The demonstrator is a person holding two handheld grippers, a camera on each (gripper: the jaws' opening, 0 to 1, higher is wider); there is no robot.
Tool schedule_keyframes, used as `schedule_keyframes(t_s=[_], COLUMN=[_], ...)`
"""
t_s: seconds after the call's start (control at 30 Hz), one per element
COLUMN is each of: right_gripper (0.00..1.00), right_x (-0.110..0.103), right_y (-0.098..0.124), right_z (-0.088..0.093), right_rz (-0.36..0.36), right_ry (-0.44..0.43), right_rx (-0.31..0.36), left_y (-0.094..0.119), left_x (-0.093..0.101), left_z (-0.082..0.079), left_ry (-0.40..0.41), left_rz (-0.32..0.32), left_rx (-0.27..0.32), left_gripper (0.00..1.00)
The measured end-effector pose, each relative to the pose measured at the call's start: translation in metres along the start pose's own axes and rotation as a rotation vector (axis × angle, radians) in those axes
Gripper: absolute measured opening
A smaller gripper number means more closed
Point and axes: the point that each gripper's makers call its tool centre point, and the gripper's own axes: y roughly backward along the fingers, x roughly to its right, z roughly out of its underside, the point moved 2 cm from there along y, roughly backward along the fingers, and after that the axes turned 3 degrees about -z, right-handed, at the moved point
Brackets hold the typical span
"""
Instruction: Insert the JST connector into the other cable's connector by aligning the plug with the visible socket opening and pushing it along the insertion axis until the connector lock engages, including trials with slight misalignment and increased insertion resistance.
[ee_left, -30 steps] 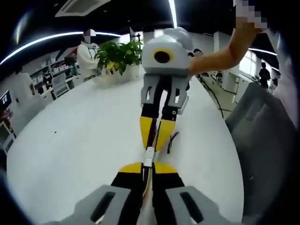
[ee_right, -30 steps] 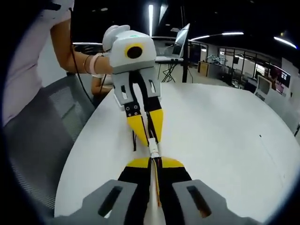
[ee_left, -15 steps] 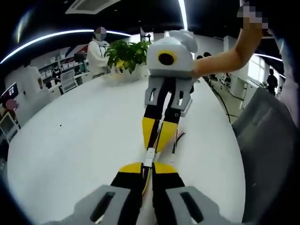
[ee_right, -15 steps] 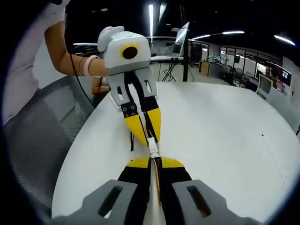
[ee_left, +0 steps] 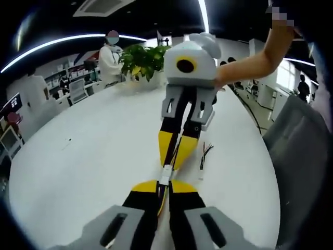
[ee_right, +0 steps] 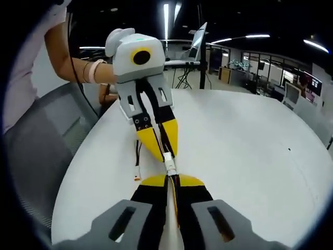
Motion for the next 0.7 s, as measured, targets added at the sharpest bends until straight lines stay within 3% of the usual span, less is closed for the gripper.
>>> schedule_keyframes(t_s=[0.23,0.53,0.7], right_gripper=[0.02,0.03,0.03], right_x=[0.004,0.010,0.008], right_y=[-0.007,-0.010,-0.015], right_z=[0.014,0.024,0.027], right_rz=[-0.007,0.003,0.009], right_ry=[0.036,-0.010,0.031], right_rx=[-0.042,-0.057,-0.075], left_y=[-0.011,-0.018,-0.021], left_x=[0.001,-0.002,0.000], left_z=[0.008,0.016,0.023], left_ry=[-0.042,-0.012,-0.021], left_rz=[0.019,0.017,0.019], left_rx=[-0.019,-0.019,-0.030], left_gripper=[0.00,0.00,0.00])
